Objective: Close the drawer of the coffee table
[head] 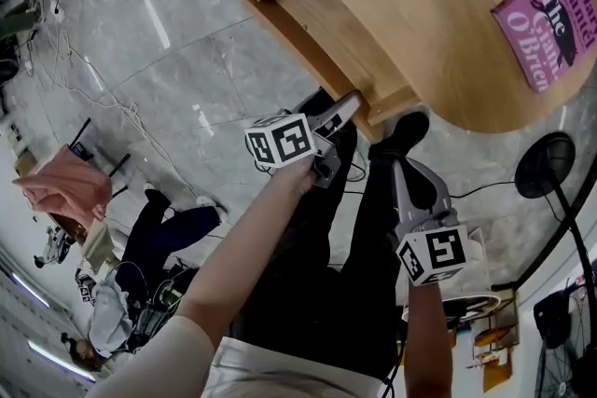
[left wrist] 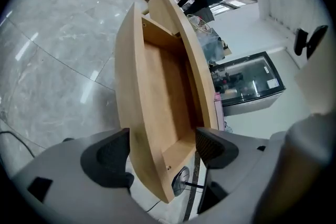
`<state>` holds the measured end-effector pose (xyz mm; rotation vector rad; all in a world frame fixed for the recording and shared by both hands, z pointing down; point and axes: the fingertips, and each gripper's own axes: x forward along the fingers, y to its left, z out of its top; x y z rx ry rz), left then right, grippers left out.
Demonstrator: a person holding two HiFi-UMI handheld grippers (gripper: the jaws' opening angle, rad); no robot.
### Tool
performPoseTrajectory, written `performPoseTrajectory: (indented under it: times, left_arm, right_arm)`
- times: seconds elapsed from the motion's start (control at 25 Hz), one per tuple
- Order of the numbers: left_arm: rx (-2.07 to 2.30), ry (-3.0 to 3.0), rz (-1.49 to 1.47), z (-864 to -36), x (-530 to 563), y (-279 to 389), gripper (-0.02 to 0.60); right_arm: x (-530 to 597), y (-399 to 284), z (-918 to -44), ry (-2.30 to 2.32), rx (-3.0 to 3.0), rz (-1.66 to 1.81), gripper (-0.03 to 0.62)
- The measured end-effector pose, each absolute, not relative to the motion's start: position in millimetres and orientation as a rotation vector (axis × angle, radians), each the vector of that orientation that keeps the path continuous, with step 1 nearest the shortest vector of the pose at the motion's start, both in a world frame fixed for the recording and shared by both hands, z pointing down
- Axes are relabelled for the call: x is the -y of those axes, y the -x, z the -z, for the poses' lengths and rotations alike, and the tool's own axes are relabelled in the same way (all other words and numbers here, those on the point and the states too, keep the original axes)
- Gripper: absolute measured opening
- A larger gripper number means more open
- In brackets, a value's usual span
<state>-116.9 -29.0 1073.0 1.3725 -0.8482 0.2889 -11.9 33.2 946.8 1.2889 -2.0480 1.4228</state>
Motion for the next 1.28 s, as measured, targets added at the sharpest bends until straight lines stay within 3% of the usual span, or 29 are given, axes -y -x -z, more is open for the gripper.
performPoseTrajectory:
  times: [0.68, 1.28]
  left_arm:
    - [0.894, -1.327, -0.122, -1049, 41, 96, 0.385]
    - [0.913, -1.313, -0.098, -1044, 49, 79, 0.446]
  right_arm:
    - [-48, 5, -957, -1.263, 2.067, -1.474, 0.009]
    - [-54, -19, -962, -1.259, 2.074, -1.497, 0.009]
